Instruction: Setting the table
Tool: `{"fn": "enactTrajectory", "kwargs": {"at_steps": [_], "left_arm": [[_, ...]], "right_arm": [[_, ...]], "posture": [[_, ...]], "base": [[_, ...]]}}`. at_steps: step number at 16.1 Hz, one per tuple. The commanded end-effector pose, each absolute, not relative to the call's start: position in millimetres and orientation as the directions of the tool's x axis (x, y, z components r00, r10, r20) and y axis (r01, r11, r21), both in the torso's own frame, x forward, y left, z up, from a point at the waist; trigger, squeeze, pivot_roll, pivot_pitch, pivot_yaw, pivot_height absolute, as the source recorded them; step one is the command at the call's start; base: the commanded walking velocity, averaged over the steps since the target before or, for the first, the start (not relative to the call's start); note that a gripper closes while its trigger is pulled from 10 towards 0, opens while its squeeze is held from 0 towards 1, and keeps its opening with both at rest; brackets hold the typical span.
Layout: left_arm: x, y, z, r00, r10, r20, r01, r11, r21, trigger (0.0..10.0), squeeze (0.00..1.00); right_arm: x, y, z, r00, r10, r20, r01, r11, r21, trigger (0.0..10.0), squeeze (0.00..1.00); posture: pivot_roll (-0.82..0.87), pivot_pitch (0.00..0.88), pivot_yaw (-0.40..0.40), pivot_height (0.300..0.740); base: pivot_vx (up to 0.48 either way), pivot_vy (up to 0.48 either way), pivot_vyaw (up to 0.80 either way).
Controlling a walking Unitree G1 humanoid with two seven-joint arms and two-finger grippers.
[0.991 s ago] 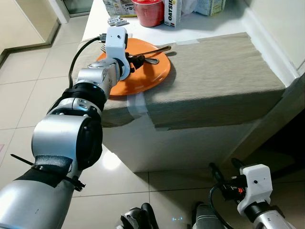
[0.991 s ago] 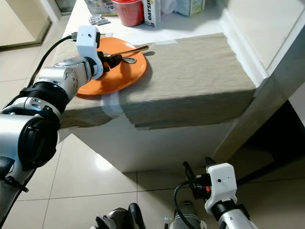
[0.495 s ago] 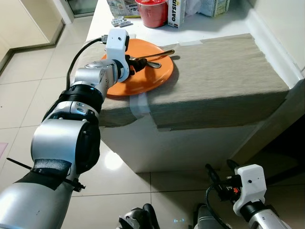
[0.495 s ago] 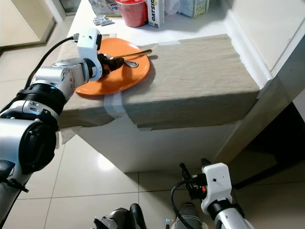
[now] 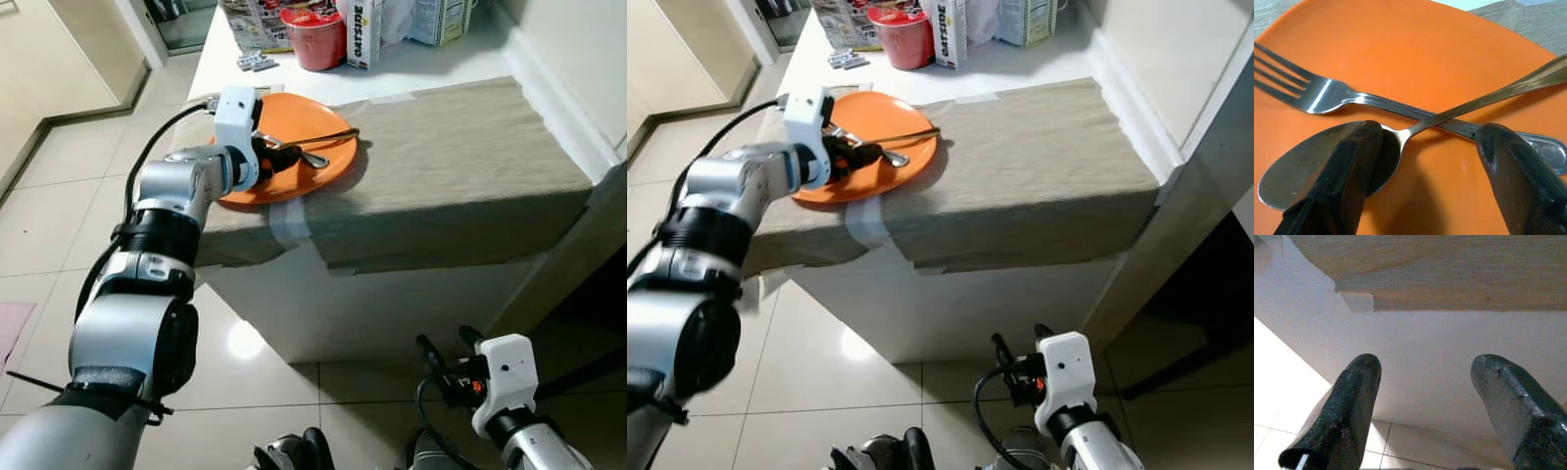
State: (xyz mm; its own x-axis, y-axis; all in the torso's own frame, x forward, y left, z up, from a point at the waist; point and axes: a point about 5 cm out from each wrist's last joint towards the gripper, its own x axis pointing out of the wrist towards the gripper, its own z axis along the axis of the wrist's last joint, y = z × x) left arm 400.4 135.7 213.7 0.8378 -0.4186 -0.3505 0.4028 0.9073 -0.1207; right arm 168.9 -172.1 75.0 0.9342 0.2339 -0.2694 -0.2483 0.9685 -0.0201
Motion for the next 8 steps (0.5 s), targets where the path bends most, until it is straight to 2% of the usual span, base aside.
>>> {"fn": "enactTrajectory", "kwargs": {"at_steps": [1, 2, 5, 8], "left_arm": [[378, 141, 145, 0.693, -0.374, -0.616, 0.340, 0.923, -0.179, 10.0, 0.00], [378, 140, 149, 0.705, -0.376, -0.601, 0.346, 0.922, -0.172, 10.0, 0.00], [387, 135, 191, 0.859, -0.390, -0.333, 0.389, 0.918, -0.071, 10.0, 0.00], [390, 122, 234, 0.882, -0.456, -0.120, 0.438, 0.887, -0.146, 10.0, 0.00]], "right_arm": [[168, -167, 70, 0.927, 0.251, -0.280, -0.264, 0.964, -0.011, 10.0, 0.00], [169, -167, 70, 0.927, 0.252, -0.278, -0.266, 0.964, -0.011, 10.0, 0.00], [177, -164, 68, 0.929, 0.260, -0.265, -0.272, 0.962, -0.010, 10.0, 0.00], [181, -163, 67, 0.929, 0.265, -0.257, -0.278, 0.961, -0.012, 10.0, 0.00]], "posture": [[-0.24, 0.184, 0.184, 0.740], [-0.24, 0.181, 0.184, 0.740], [-0.23, 0.152, 0.183, 0.740], [-0.23, 0.133, 0.181, 0.740]], "base": [[0.000, 0.000, 0.00], [0.000, 0.000, 0.00], [0.000, 0.000, 0.00], [0.000, 0.000, 0.00]]}}
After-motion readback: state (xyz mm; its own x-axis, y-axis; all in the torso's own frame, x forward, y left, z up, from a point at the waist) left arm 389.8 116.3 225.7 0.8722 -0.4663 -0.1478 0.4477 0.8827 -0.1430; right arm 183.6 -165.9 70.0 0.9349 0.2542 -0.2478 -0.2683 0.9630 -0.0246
